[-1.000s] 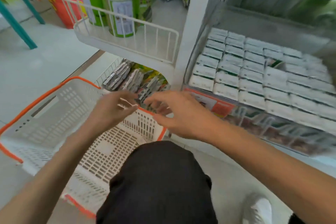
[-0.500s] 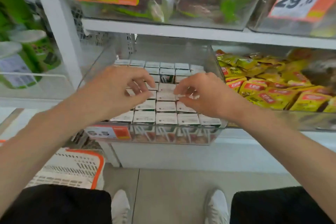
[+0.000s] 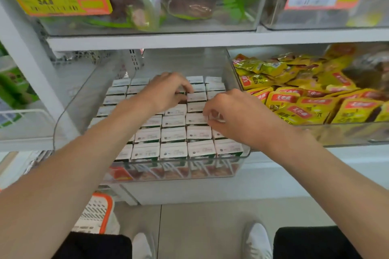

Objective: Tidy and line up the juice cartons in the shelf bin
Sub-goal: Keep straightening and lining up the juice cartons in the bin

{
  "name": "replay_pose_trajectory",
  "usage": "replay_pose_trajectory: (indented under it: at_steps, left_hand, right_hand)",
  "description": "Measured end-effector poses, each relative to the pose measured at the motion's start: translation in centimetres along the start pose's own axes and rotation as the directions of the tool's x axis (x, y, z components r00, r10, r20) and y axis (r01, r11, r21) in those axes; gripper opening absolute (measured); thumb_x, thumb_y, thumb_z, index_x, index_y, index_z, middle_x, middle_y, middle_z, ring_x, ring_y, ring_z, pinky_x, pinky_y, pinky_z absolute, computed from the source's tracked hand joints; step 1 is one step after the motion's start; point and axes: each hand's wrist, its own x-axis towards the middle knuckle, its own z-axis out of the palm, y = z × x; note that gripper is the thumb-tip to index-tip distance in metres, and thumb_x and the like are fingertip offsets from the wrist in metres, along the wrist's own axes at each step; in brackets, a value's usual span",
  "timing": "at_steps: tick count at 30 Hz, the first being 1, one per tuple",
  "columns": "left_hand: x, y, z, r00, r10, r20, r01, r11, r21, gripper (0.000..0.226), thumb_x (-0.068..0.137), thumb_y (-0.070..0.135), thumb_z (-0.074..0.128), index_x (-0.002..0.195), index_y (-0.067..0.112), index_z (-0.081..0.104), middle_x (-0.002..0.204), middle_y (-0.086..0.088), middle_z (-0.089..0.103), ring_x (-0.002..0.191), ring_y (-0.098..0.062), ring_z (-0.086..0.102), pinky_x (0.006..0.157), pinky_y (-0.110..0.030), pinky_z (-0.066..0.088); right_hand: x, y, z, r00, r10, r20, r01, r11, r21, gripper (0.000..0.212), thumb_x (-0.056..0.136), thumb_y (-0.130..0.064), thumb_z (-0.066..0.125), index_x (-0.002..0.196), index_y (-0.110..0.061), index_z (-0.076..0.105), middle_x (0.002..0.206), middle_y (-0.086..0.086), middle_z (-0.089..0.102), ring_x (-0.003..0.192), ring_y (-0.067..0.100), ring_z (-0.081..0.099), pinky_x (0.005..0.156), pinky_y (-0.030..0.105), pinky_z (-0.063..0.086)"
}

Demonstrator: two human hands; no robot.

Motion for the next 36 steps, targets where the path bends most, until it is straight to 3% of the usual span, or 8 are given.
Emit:
replay_pose_trajectory:
  at_steps: [11,15,19,22,25,28,32,36]
  left_hand:
    - [1.0,-0.6,-0.4,0.994,0.039,0.100,-0.043,0.998,0.041,0.030,0.090,0.023,0.081,0.119,0.028,0.073,0.092,0.019,0.051,0.079,0.001,0.049,0.067,-0.019,0.037]
    - [1.3,-0.8,-0.9,0.977,0.045,0.206,-0.045,0.999,-0.006,0.029,0.096,0.025,0.075,0.124,0.024,0.067,0.103,0.011,0.052,0.084,0.003,0.049,0.079,-0.022,0.040]
    - [1.7,-1.0,-2.0,0.971,0.055,0.232,-0.030,0.994,-0.108,0.037,0.096,0.032,0.074,0.129,0.021,0.062,0.109,0.007,0.053,0.097,-0.009,0.054,0.088,-0.024,0.048]
    - [1.7,-0.7,-3.3,0.980,0.066,0.189,-0.027,0.979,-0.203,0.035,0.096,0.032,0.073,0.127,0.021,0.059,0.113,0.007,0.056,0.108,-0.007,0.059,0.081,-0.014,0.047]
    - [0.2,0.2,-4.3,0.982,0.070,0.178,0.017,0.896,-0.444,0.026,0.097,0.018,0.072,0.117,0.023,0.057,0.113,0.006,0.068,0.097,0.007,0.067,0.086,-0.011,0.051]
    - [-2.6,0.9,-3.7,0.995,0.050,0.081,0.004,0.827,-0.562,0.028,0.097,0.006,0.070,0.115,0.021,0.056,0.112,0.009,0.070,0.105,0.007,0.068,0.098,-0.013,0.050]
    - [-6.3,1.8,-2.9,0.994,-0.079,-0.070,0.017,0.777,-0.630,0.038,0.094,0.009,0.073,0.125,0.023,0.056,0.126,0.009,0.066,0.122,0.000,0.063,0.112,-0.026,0.048]
    - [-8.9,2.6,-3.3,0.987,-0.152,-0.047,0.096,0.806,-0.584,0.063,0.090,0.020,0.079,0.145,0.027,0.050,0.138,0.014,0.063,0.130,-0.001,0.058,0.118,-0.033,0.043]
  right_hand:
    - [0.8,0.3,0.1,0.998,0.013,-0.059,-0.012,1.000,0.012,0.023,0.100,-0.027,0.062,0.120,-0.026,0.074,0.110,0.002,0.075,0.099,0.029,0.068,0.086,0.044,0.058]
    - [1.4,0.6,0.3,0.994,0.052,-0.095,-0.050,0.998,0.028,0.026,0.100,-0.024,0.063,0.124,-0.023,0.073,0.113,0.004,0.075,0.103,0.030,0.069,0.090,0.045,0.057]
    - [2.4,1.0,0.8,0.986,0.068,-0.154,-0.066,0.998,0.021,0.027,0.099,-0.021,0.064,0.125,-0.015,0.070,0.115,0.008,0.071,0.105,0.035,0.067,0.089,0.047,0.056]
    - [3.1,1.3,0.8,0.970,0.091,-0.224,-0.071,0.993,0.096,0.041,0.098,-0.023,0.071,0.136,-0.013,0.063,0.124,0.011,0.067,0.111,0.036,0.066,0.091,0.046,0.055]
    - [3.5,1.3,0.7,0.966,0.099,-0.239,-0.057,0.983,0.174,0.056,0.098,-0.031,0.074,0.148,-0.014,0.053,0.131,0.012,0.067,0.117,0.037,0.065,0.091,0.043,0.053]
    - [3.6,1.2,0.5,0.963,0.097,-0.251,-0.036,0.970,0.239,0.048,0.098,-0.030,0.075,0.141,-0.019,0.058,0.124,0.007,0.073,0.114,0.031,0.068,0.088,0.042,0.055]
    - [3.1,0.7,0.0,0.964,0.070,-0.258,0.018,0.946,0.325,0.038,0.097,-0.026,0.076,0.131,-0.019,0.062,0.121,0.001,0.075,0.115,0.021,0.069,0.090,0.041,0.055]
    - [2.3,-0.6,-0.1,0.960,0.024,-0.277,0.090,0.916,0.391,0.035,0.099,-0.028,0.074,0.130,-0.019,0.063,0.113,-0.009,0.074,0.105,0.007,0.067,0.088,0.027,0.054]
